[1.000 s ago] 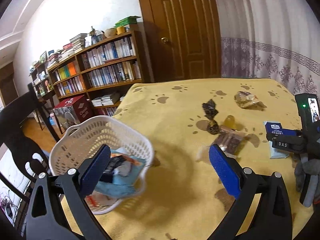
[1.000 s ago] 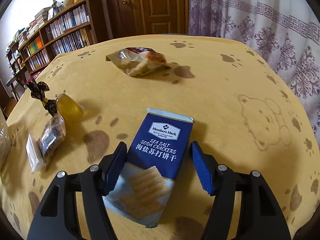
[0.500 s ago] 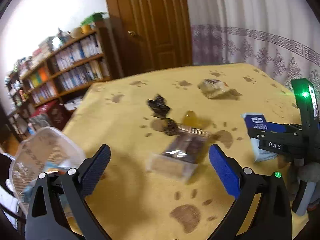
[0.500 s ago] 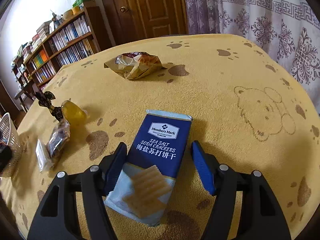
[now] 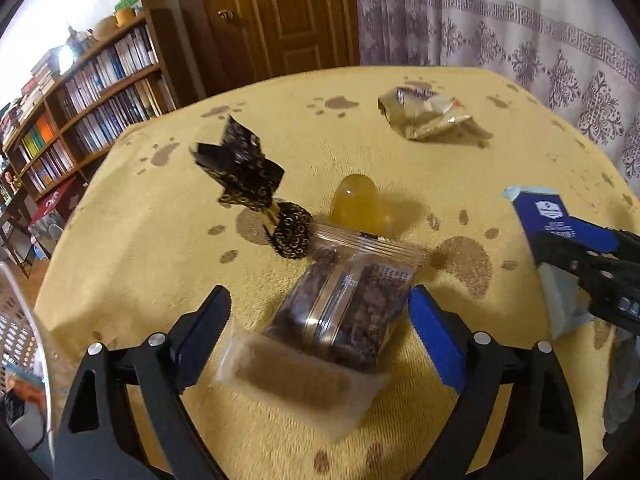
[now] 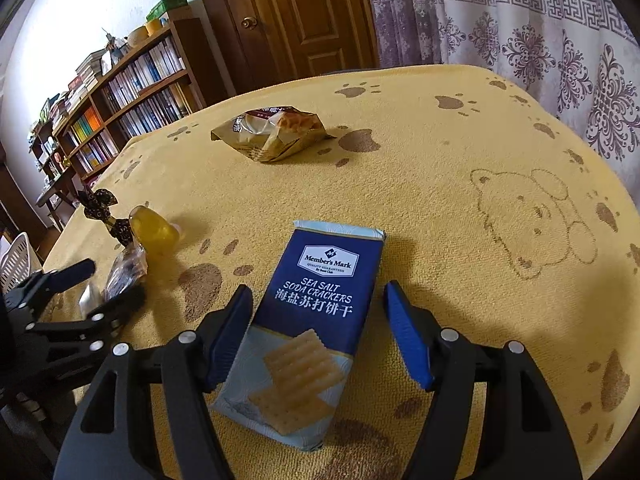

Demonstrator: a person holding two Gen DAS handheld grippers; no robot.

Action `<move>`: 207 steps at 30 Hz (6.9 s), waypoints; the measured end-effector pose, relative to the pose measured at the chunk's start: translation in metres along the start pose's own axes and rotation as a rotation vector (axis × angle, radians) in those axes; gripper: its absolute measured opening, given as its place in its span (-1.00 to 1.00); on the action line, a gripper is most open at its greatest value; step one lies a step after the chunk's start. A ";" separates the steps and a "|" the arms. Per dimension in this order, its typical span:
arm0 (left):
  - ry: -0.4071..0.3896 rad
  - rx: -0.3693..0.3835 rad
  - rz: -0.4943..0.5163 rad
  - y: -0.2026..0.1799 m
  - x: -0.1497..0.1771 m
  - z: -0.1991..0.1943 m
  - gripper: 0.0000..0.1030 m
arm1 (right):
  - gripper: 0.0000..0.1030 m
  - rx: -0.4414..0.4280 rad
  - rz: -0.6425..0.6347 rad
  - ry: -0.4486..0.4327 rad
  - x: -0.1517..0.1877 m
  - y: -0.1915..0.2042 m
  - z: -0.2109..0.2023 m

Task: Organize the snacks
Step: 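Grasp the clear brown nut packet with the left gripper while the right gripper waits at the cracker box, then carry the nut packet into the basket and open the left gripper, then close the right gripper on the blue soda cracker box, then carry the cracker box into the basket and open the right gripper, then move the right gripper to the yellow jelly cup and close on it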

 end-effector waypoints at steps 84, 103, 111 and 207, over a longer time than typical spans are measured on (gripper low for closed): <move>-0.272 -0.410 -0.465 0.250 0.007 -0.156 0.11 | 0.32 0.005 -0.012 0.001 0.003 0.004 -0.002; -0.328 -0.397 -0.503 0.261 0.018 -0.182 0.53 | 0.11 0.046 -0.038 0.015 0.005 0.002 -0.004; -0.345 -0.383 -0.538 0.272 0.018 -0.191 0.53 | -0.02 0.035 -0.013 0.008 0.007 0.002 -0.012; -0.442 -0.372 -0.605 0.295 0.013 -0.245 0.80 | 0.04 -0.422 -0.237 -0.129 -0.053 0.317 -0.074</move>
Point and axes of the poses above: each gripper's, at about its wrist camera, not at the fingertips, and z roughly the way its jaws point, y to its left, x to its underside, the point moved 10 cm from there along z, roughly the way its jaws point, and after that the axes turned 11 degrees about -z, right-handed, at the moved point
